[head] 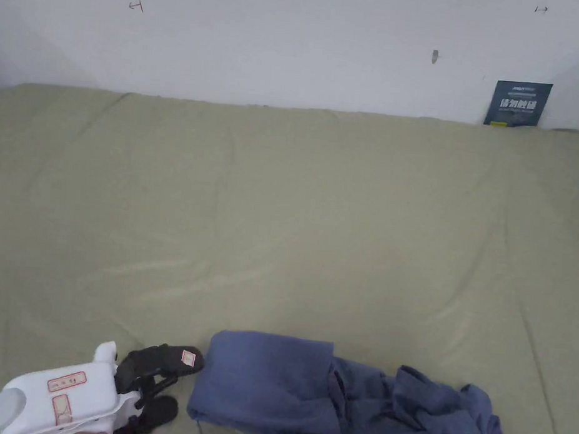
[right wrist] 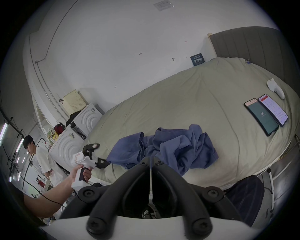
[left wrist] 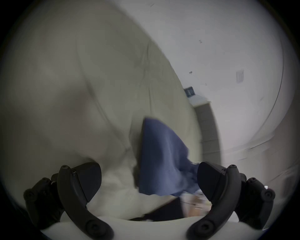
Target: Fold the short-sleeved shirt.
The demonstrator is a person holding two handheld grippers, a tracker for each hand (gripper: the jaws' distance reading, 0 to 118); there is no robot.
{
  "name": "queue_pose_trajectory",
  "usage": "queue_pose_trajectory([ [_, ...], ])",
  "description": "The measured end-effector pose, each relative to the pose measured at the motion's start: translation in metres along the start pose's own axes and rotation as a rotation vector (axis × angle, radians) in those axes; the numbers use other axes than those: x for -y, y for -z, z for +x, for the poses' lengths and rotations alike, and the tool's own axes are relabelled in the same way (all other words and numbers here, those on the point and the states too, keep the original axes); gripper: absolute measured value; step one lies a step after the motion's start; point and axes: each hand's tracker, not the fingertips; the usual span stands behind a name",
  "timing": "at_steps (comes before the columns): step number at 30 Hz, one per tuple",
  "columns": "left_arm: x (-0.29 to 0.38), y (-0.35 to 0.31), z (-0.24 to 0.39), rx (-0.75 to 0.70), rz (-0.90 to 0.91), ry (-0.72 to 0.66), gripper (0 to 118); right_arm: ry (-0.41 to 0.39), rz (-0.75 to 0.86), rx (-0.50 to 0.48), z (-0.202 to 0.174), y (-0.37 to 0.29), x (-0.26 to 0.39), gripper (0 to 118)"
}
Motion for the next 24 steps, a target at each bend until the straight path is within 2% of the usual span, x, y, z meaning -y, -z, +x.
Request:
queue_pose_trajectory([
  [1,0.000,0.006,-0.005,0.171,-0.006,-0.068,118,0.002,-0.006,-0.002,0.000,0.001,0.002,3],
  [2,0.000,0.020,-0.011,0.178,-0.051,-0.152,117,0.001,-0.010,-0.002,-0.001,0.001,0.003,3],
  [3,0.003,0.035,-0.011,0.160,-0.061,-0.158,117,0.001,-0.013,0.001,-0.001,0.002,0.004,3],
  [6,0.009,0.067,0.005,0.079,-0.149,-0.006,112,0.022,-0.019,0.001,0.004,0.002,0.004,3],
  [7,0.010,0.074,0.009,0.039,-0.143,0.011,84,0.021,-0.017,0.009,0.004,0.001,0.004,3],
  [8,0.010,0.078,0.011,0.014,-0.142,0.021,33,0.018,-0.013,0.014,0.004,0.000,0.003,3],
  [9,0.007,0.081,0.007,-0.088,-0.121,0.018,17,0.017,-0.008,0.014,0.005,-0.002,0.002,3],
  [10,0.010,0.085,-0.003,-0.311,-0.097,-0.008,17,0.020,-0.001,0.011,0.006,-0.005,0.002,3],
  [12,0.014,0.080,0.004,-0.111,-0.037,-0.041,17,0.027,0.003,0.004,0.007,-0.006,0.001,3],
  [13,0.020,0.079,0.013,-0.216,-0.011,-0.021,17,0.031,0.004,0.003,0.007,-0.007,0.000,3],
  [16,0.030,0.069,0.048,-0.387,0.058,0.196,17,0.041,0.017,0.001,0.009,-0.010,-0.002,3],
  [19,0.030,0.035,0.069,-0.394,0.186,0.258,17,0.034,0.030,0.003,0.009,-0.014,-0.004,3],
  [21,0.024,0.005,0.083,-0.564,0.281,0.384,17,0.032,0.031,0.000,0.008,-0.015,-0.005,3],
  [24,0.019,-0.027,0.102,-0.735,0.304,0.530,17,0.029,0.026,-0.020,0.006,-0.013,-0.006,3],
])
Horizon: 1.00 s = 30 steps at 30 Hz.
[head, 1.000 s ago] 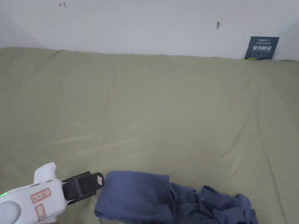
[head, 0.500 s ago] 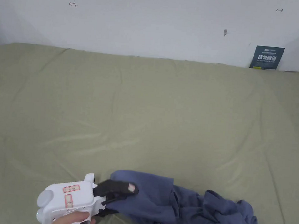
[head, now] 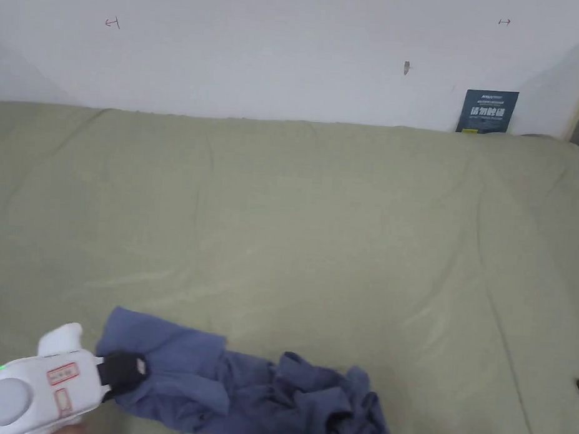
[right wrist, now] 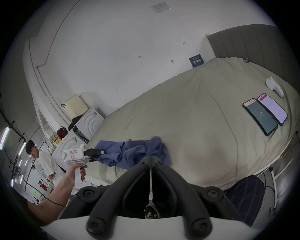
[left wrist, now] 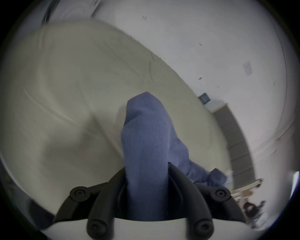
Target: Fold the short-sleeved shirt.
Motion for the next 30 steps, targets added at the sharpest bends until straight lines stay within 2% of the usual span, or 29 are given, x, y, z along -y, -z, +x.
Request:
queue_pose_trajectory([
  [3,-0.004,-0.010,0.016,-0.062,-0.013,0.105,17,-0.009,-0.015,-0.016,-0.005,0.006,0.001,3],
  [7,0.017,-0.016,0.097,0.050,0.023,0.290,17,-0.016,-0.026,-0.028,-0.008,0.008,0.004,3],
  [9,0.038,-0.006,0.147,0.110,-0.048,0.398,17,-0.025,-0.026,-0.025,-0.009,0.007,0.004,3],
  [11,0.064,0.014,0.185,0.111,-0.135,0.529,17,-0.041,-0.021,-0.014,-0.011,0.004,0.003,3],
  [14,0.101,0.056,0.199,0.053,-0.227,0.535,17,-0.046,-0.013,-0.011,-0.009,-0.002,0.002,3],
  [15,0.104,0.065,0.196,0.045,-0.216,0.519,23,-0.045,-0.009,-0.008,-0.008,-0.004,0.003,3],
  [16,0.101,0.066,0.193,0.056,-0.209,0.475,42,-0.040,-0.005,-0.010,-0.006,-0.005,0.002,3],
  [18,0.089,0.051,0.191,0.165,-0.226,0.392,101,-0.028,-0.003,-0.016,-0.004,-0.006,0.001,3],
  [19,0.083,0.036,0.191,0.241,-0.242,0.372,118,-0.022,-0.003,-0.015,-0.003,-0.005,0.000,3],
  [20,0.078,0.023,0.191,0.289,-0.226,0.364,117,-0.017,-0.004,-0.017,-0.002,-0.004,-0.001,3],
  [23,0.052,-0.036,0.170,0.428,-0.020,0.342,118,-0.006,-0.009,-0.026,-0.001,-0.003,-0.002,3],
  [25,0.035,-0.042,0.149,0.414,0.008,0.275,118,-0.009,-0.008,-0.025,-0.001,-0.003,-0.002,3],
  [27,0.027,-0.032,0.130,0.310,0.012,0.208,118,-0.004,-0.012,-0.030,-0.001,-0.002,-0.002,3],
  [29,0.029,-0.003,0.123,0.298,-0.085,0.110,118,-0.006,-0.016,-0.029,-0.001,0.000,-0.001,3],
  [30,0.036,0.009,0.123,0.366,-0.123,0.065,106,-0.010,-0.017,-0.026,-0.002,0.000,-0.001,3],
])
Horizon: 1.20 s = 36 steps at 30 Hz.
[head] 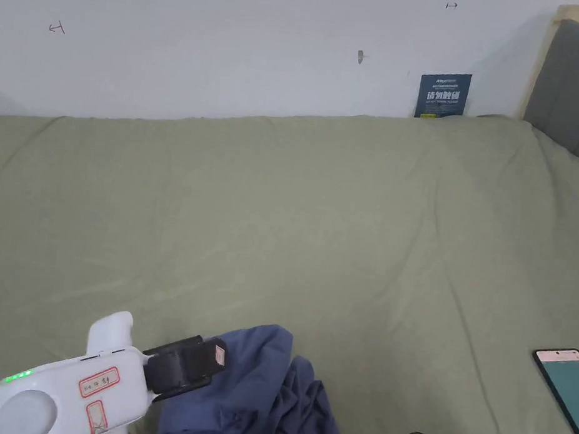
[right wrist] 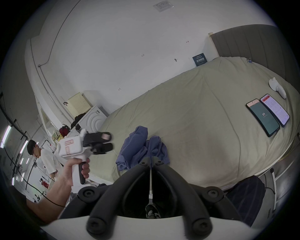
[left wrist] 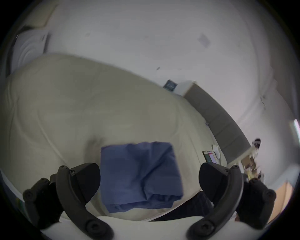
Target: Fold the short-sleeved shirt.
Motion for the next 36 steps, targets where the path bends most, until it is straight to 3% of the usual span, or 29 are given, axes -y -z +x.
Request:
queue_pose_trajectory([
  [2,0.017,0.034,0.006,0.087,-0.044,-0.045,11,-0.006,-0.002,0.004,0.000,0.001,0.001,3],
  [3,0.029,0.056,0.019,0.061,-0.074,-0.024,9,-0.011,-0.004,0.009,-0.001,0.002,0.002,3],
  [5,0.049,0.099,0.028,0.145,-0.205,0.034,9,-0.028,-0.011,0.027,-0.002,0.002,0.004,3],
  [6,0.058,0.117,0.026,0.097,-0.250,0.059,9,-0.042,-0.011,0.039,-0.003,0.001,0.005,3],
  [8,0.071,0.129,0.022,0.141,-0.232,-0.051,9,-0.055,-0.009,0.054,-0.005,-0.001,0.007,3],
  [10,0.065,0.116,0.028,0.175,-0.209,-0.071,9,-0.028,-0.034,0.046,-0.009,0.010,0.000,3],
  [12,0.059,0.097,0.031,0.176,-0.203,0.039,9,-0.015,-0.074,-0.024,-0.017,0.036,-0.013,3],
  [15,0.051,0.046,0.020,0.151,-0.140,0.059,11,0.034,-0.112,-0.157,-0.023,0.105,-0.024,3],
  [17,0.045,0.014,0.004,0.147,-0.098,0.020,28,0.072,-0.216,-0.229,-0.021,0.158,-0.025,3],
  [18,0.041,-0.002,-0.007,0.143,-0.074,-0.001,54,0.052,-0.266,-0.218,-0.019,0.183,-0.019,3],
  [19,0.036,-0.018,-0.021,0.132,-0.061,-0.005,96,0.038,-0.296,-0.190,-0.014,0.202,-0.012,3],
  [20,0.033,-0.025,-0.032,0.119,-0.054,-0.005,115,0.016,-0.332,-0.121,-0.009,0.216,-0.007,2],
  [21,0.029,-0.028,-0.045,0.099,-0.054,-0.009,118,-0.024,-0.368,0.041,-0.005,0.223,-0.001,2],
  [22,0.027,-0.029,-0.059,0.088,-0.046,-0.036,118,0.003,-0.381,0.072,0.004,0.226,0.004,2],
  [24,0.024,-0.017,-0.084,0.135,-0.061,-0.142,118,0.219,-0.295,-0.061,0.020,0.212,0.003,2],
  [25,0.025,-0.001,-0.094,0.188,-0.106,-0.218,118,0.239,-0.304,-0.027,0.021,0.211,0.002,2],
  [27,0.031,0.039,-0.110,0.308,-0.198,-0.350,118,0.174,-0.304,-0.024,0.019,0.213,0.001,2],
  [29,0.044,0.077,-0.112,0.514,-0.290,-0.446,118,0.125,-0.313,-0.028,0.015,0.209,-0.001,2],
  [30,0.040,0.084,-0.105,0.566,-0.216,-0.374,118,0.095,-0.317,-0.030,0.012,0.208,-0.001,2],
  [32,0.033,0.093,-0.084,0.465,-0.219,-0.299,118,0.064,-0.289,-0.025,0.007,0.198,-0.002,2],
  [33,0.029,0.096,-0.080,0.408,-0.242,-0.304,105,0.061,-0.275,-0.027,0.008,0.192,-0.003,2],
  [34,0.026,0.095,-0.080,0.335,-0.232,-0.300,29,0.063,-0.251,-0.032,0.009,0.184,-0.004,2],
  [35,0.025,0.093,-0.077,0.173,-0.233,-0.268,25,0.042,-0.214,-0.024,0.009,0.175,-0.005,2],
  [36,0.022,0.095,-0.084,0.185,-0.243,-0.268,25,0.009,-0.188,-0.013,0.007,0.165,-0.007,2],
])
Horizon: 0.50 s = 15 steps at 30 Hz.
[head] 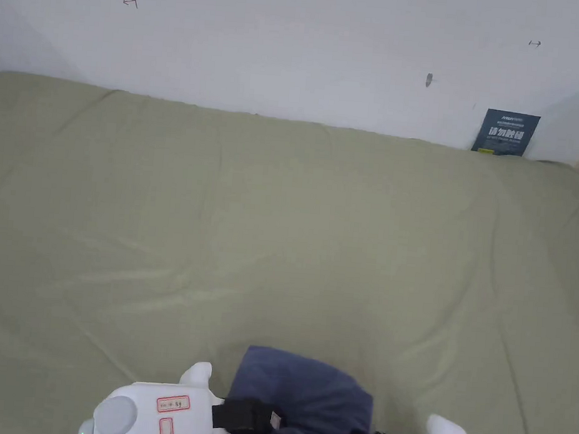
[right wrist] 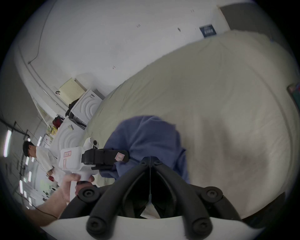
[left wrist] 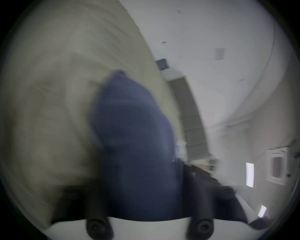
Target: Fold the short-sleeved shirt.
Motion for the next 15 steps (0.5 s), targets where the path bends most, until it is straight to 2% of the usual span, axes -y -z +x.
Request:
queue_pose_trajectory([
  [1,-0.003,-0.004,-0.007,0.091,-0.046,-0.036,25,-0.031,0.011,0.021,-0.001,-0.008,0.000,2],
  [4,-0.012,-0.045,-0.013,0.018,0.000,0.084,26,-0.053,0.006,0.031,-0.002,-0.030,0.001,2],
  [6,-0.030,-0.089,-0.032,-0.006,0.005,0.083,26,-0.061,0.009,0.033,-0.001,-0.043,0.003,2],
  [12,-0.107,-0.272,-0.120,-0.337,0.196,0.085,26,-0.098,0.015,0.053,-0.003,-0.065,0.015,2],
  [13,-0.117,-0.298,-0.135,-0.403,0.201,0.070,26,-0.105,0.013,0.061,-0.003,-0.065,0.017,2],
  [15,-0.125,-0.333,-0.155,-0.443,0.218,-0.019,26,-0.091,0.000,0.061,-0.002,-0.065,0.020,2],
])
